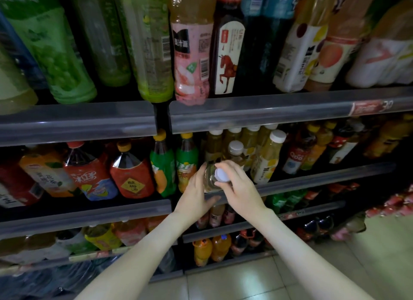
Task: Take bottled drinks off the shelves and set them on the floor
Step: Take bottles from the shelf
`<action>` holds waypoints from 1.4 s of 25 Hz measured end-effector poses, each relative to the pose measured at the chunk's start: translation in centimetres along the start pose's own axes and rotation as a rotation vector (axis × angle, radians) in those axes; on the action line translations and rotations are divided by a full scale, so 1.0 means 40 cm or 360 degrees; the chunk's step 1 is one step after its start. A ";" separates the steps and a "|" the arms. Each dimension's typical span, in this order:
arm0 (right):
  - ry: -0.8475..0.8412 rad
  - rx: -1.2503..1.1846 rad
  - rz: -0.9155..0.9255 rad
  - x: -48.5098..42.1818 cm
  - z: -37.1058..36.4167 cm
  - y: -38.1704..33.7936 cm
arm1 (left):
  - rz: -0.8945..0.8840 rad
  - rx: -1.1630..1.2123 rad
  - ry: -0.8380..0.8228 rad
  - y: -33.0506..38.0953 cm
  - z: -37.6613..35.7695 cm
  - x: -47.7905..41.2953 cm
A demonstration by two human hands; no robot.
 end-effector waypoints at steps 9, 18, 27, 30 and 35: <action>0.0193 -0.0391 -0.0632 0.011 0.112 0.168 | 0.0313 0.0156 0.0323 0.077 0.022 -0.023; 0.0054 -0.0310 -0.0950 -0.037 -0.088 0.305 | 0.0930 0.0295 0.0435 0.058 0.043 0.179; 0.0166 -0.0653 -0.0565 0.032 0.052 0.062 | 0.1560 0.1087 0.0701 0.002 0.090 0.441; -0.0196 -0.1011 -0.0898 0.145 -0.038 -0.026 | 0.1692 0.1190 0.0744 -0.021 0.146 0.553; -0.0987 -0.1004 -0.1387 0.442 -0.307 -0.239 | 0.1865 0.1238 0.0929 -0.079 0.351 0.823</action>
Point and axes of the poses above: each hand's wrist, its own x-axis away from the middle knuckle, its own z-axis out of the back of the hand, y = z × x, the point moved 6 cm from there along -x, towards the middle knuckle, and after that the axes turned 12 degrees about y, right-handed, at the moved point
